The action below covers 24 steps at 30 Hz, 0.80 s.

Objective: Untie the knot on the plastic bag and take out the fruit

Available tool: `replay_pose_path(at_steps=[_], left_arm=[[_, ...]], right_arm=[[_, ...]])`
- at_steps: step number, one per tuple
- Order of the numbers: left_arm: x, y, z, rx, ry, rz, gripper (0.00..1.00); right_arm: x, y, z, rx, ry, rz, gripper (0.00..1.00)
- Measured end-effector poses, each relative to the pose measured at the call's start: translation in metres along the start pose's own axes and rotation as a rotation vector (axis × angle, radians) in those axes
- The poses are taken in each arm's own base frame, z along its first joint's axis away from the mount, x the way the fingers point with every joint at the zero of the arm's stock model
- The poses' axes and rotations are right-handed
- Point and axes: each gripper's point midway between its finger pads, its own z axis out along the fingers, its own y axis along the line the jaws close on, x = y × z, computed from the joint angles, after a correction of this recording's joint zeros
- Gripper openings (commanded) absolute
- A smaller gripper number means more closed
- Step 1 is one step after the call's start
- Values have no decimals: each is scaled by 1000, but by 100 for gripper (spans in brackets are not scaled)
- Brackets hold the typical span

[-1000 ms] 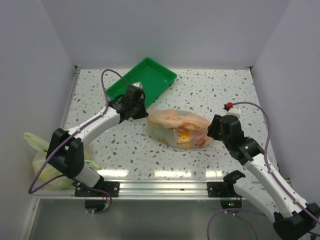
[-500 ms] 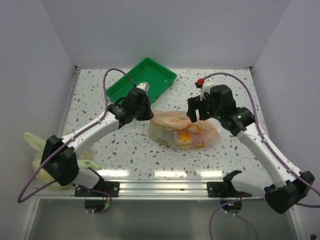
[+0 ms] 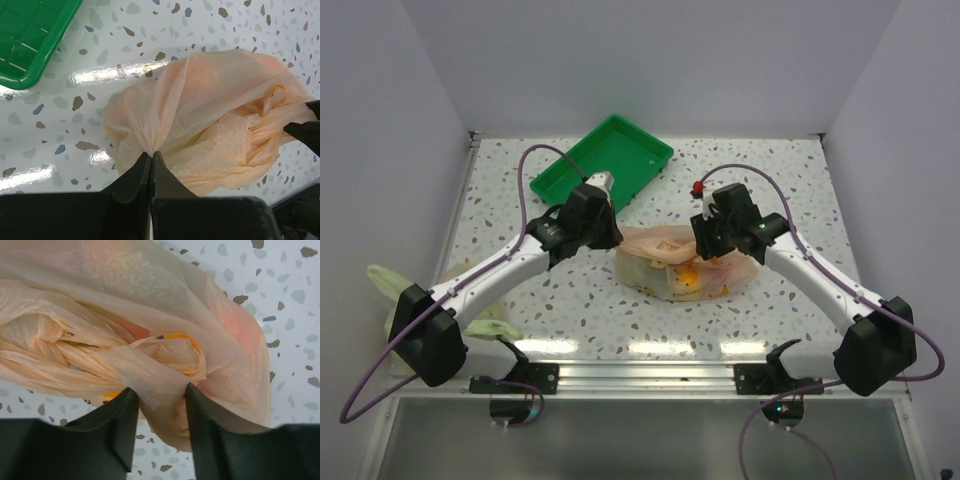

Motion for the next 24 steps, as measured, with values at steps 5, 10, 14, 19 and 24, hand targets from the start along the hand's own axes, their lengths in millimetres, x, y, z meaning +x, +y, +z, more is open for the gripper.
replay_pose_path(at_steps=[5,10,14,19,24], left_arm=[[5,10,-1,-33,-2,7,0],[1,23,-1,-63,-16,-7,0],[-4,40,-1,-97,-27,-34,0],[-6,53,0,-119,-28,-49,0],[-6,48,-2,-87,-21,-12,40]], right_arm=[[1,-7,1,36,-6,19,0],[-25,-41,-31,144,-145,166,0],[-55,-77,-84,236,-381,399,0],[-70,-80,-107,193,-547,588,0],[-70,-60,-70,59,-463,547,0]])
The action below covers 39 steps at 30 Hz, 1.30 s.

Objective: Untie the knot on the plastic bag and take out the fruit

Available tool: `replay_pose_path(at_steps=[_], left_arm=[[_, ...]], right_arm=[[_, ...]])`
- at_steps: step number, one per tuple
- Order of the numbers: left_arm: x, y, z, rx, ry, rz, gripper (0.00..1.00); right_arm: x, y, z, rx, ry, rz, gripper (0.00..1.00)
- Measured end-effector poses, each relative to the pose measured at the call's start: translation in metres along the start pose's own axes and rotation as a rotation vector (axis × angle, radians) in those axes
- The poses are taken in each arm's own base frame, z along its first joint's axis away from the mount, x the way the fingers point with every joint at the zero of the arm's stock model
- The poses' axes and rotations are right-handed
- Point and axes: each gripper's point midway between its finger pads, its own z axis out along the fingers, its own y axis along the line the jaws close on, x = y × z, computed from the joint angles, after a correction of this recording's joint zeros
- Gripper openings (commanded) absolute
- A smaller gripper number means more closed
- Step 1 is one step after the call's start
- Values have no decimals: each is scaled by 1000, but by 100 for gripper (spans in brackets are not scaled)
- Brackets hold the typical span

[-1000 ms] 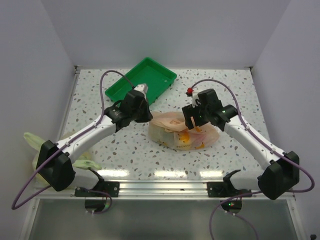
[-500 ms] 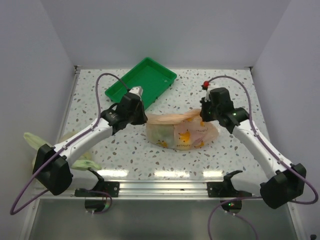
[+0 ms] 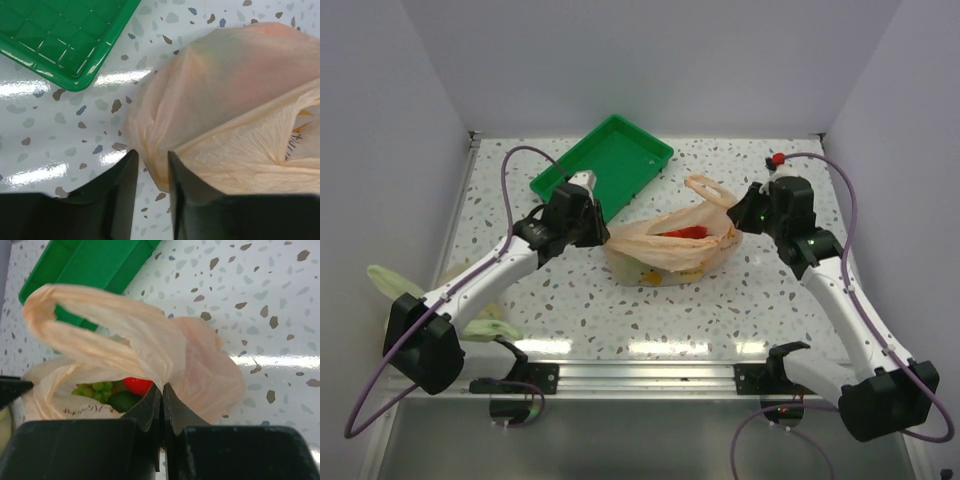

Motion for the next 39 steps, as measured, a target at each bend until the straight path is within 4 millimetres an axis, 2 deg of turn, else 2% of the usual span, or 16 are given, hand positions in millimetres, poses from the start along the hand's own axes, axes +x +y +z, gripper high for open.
replay_pose_path(at_steps=[1,2,4,5,6,13,16,18,20,23,26,28,30,34,37,39], left_arm=[[-1,-2,-2,12,-3,9,49],[-2,-5,-5,26,-7,19,67],[-5,-13,-11,51,-22,38,83],[-6,-20,-15,65,-30,55,95],[-7,-29,-19,82,-41,75,100],[-32,-122,-47,224,-127,174,100],[-39,-152,-41,213,-150,200,100],[-36,-166,-30,185,-144,222,100],[-26,-171,-13,138,-125,249,100],[-4,-159,15,30,-71,297,99],[15,-128,36,-114,-17,346,93],[24,-106,39,-189,0,367,90],[28,-86,39,-245,7,370,85],[36,-26,27,-340,40,336,77],[23,12,8,-363,15,249,65],[10,19,-4,-338,-26,200,56]], right_arm=[[7,0,4,-15,27,-16,0],[12,2,5,-29,47,-30,0],[16,7,4,-73,69,-69,0],[17,10,3,-95,73,-89,0],[18,12,2,-111,78,-108,0],[23,21,-4,-173,89,-210,0],[22,25,-9,-190,77,-238,0],[22,29,-11,-201,74,-250,0],[23,32,-13,-210,71,-261,0],[23,33,-14,-209,66,-267,0],[19,27,-16,-169,47,-268,0],[17,18,-17,-116,32,-263,0],[16,7,-19,-57,24,-250,0],[11,-20,-18,80,0,-188,0],[15,-34,-17,132,14,-126,0],[18,-36,-14,136,25,-80,0]])
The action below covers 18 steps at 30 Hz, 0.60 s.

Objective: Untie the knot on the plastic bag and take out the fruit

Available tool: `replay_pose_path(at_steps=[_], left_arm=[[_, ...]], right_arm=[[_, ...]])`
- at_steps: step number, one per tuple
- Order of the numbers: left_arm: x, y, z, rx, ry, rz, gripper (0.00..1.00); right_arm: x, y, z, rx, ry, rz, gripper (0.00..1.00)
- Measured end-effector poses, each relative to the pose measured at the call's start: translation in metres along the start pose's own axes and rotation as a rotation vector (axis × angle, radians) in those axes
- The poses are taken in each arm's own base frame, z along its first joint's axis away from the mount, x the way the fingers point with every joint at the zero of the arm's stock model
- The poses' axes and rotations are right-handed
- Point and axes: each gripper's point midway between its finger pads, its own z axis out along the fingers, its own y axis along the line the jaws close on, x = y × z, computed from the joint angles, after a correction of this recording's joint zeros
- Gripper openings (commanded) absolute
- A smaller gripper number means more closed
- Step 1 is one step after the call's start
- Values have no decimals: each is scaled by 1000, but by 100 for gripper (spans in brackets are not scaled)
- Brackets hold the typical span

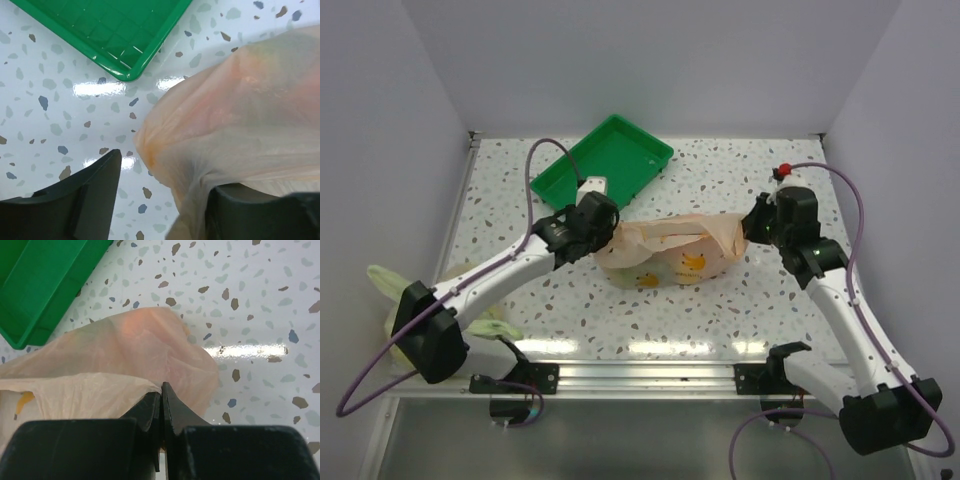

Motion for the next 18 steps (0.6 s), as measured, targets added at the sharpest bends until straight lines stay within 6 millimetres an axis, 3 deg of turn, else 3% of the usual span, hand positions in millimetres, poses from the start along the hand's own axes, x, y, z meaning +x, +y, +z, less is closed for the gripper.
replay_pose_path(at_steps=[4,7,8,9,10,12,13,15,18], left_arm=[[-11,11,-15,63,-41,-50,47],[-4,16,-11,97,-16,-71,25],[-1,14,-10,119,-4,-72,11],[1,11,-10,144,6,-73,6],[2,7,-11,172,15,-69,1],[5,1,-14,222,30,-66,0],[4,0,-15,245,37,-71,0],[2,-5,-18,288,41,-86,0],[1,-15,-24,355,53,-92,0]], right_arm=[[2,-12,8,26,22,103,0],[5,-25,13,50,46,176,0],[7,-28,13,50,59,191,0],[9,-29,13,46,73,199,3],[11,-29,13,42,83,199,20],[12,-36,12,58,90,181,45],[12,-40,10,67,94,167,67],[6,-45,5,78,98,136,82],[-14,-35,-9,42,79,65,98]])
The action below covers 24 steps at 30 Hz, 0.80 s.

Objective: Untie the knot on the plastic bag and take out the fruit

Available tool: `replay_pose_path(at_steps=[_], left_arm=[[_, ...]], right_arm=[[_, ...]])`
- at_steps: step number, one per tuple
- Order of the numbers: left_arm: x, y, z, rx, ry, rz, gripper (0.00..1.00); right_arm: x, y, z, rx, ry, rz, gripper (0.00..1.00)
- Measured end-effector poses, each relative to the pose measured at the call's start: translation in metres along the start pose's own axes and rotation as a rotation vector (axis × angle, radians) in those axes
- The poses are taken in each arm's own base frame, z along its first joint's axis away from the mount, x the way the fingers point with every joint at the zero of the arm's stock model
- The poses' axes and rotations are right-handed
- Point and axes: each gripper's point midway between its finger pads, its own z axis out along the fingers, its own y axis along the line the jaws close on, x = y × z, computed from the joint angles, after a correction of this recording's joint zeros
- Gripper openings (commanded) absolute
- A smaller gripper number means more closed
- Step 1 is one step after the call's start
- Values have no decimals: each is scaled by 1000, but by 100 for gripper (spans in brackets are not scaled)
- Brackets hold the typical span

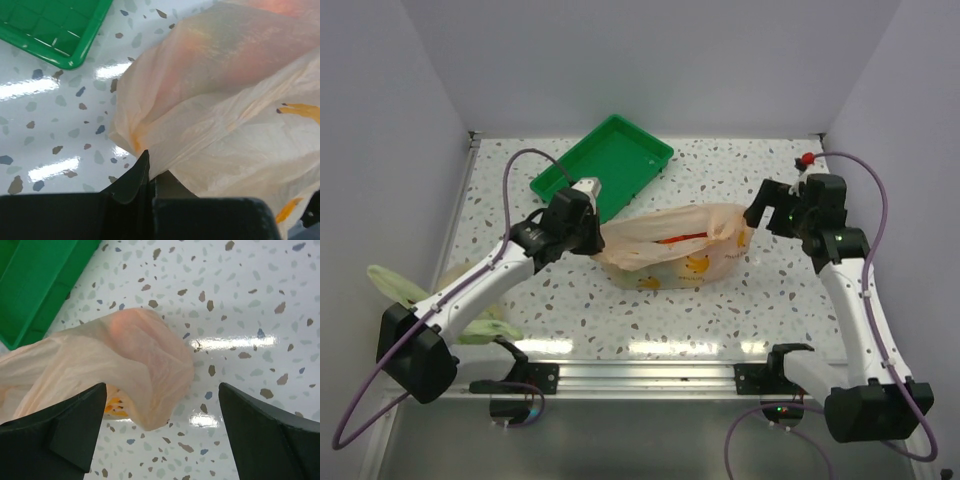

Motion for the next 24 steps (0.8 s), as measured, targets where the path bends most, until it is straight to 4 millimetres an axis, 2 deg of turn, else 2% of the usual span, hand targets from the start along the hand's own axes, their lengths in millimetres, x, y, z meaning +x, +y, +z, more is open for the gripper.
replay_pose_path(at_steps=[4,7,9,12,16,17,20,23,24], left_arm=[[-8,-21,-7,73,-1,3,0],[-23,-34,-14,111,-30,8,0],[-27,-39,-17,126,-41,10,0],[-26,-40,-19,129,-36,14,0],[-21,-43,-19,132,-22,23,0],[-21,-44,-19,133,-20,25,0],[-18,-46,-19,137,-14,29,0],[-16,-49,-20,142,-11,28,0],[-15,-50,-20,144,-9,30,0]], right_arm=[[-32,34,-30,-93,-65,-131,99],[-49,78,-58,-204,-112,-263,99],[-54,109,-73,-278,-131,-345,96],[-49,141,-81,-349,-127,-435,87],[-19,170,-66,-396,-48,-522,58],[-8,176,-56,-395,-21,-543,57],[31,191,-35,-407,56,-596,58],[72,190,-9,-375,133,-625,71],[85,187,0,-355,156,-634,73]])
